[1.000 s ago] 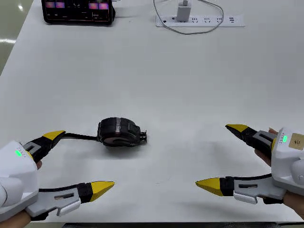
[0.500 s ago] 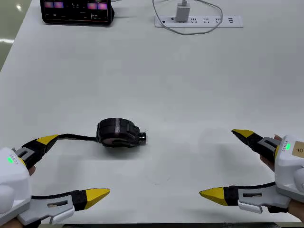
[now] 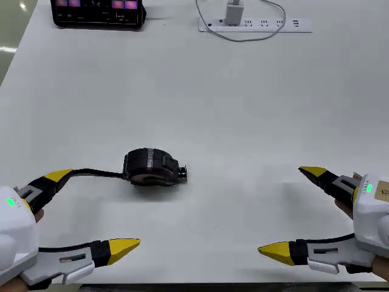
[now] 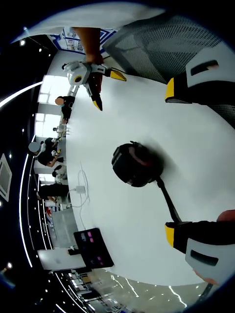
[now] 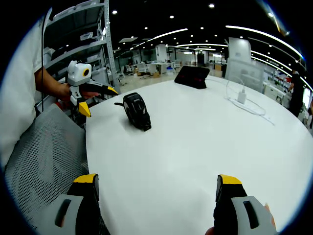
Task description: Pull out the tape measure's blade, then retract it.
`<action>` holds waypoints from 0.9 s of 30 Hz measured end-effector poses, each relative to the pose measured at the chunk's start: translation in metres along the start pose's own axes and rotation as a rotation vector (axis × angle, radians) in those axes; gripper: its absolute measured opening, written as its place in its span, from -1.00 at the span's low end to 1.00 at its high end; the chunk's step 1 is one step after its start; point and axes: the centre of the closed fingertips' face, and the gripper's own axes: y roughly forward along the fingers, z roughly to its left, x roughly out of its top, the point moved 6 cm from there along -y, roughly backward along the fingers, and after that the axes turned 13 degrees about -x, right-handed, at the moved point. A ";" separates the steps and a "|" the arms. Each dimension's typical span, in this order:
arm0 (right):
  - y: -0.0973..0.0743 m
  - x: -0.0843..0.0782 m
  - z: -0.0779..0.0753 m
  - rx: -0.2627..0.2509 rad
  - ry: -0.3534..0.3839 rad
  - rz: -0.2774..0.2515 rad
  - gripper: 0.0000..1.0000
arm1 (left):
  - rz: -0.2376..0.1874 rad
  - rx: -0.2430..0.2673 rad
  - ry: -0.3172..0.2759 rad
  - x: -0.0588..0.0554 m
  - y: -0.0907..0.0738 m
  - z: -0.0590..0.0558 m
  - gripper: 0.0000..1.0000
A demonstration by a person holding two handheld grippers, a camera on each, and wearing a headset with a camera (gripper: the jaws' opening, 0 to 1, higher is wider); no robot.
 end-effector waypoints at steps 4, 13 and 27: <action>0.000 0.000 0.001 0.003 -0.007 0.003 0.98 | 0.006 -0.001 0.013 0.000 0.000 -0.001 0.97; 0.000 -0.002 0.002 0.012 -0.005 0.011 0.98 | 0.010 0.006 0.027 -0.001 -0.002 0.000 0.97; 0.000 -0.003 0.003 0.019 -0.007 0.013 0.98 | -0.008 0.020 0.028 0.003 -0.005 0.008 0.97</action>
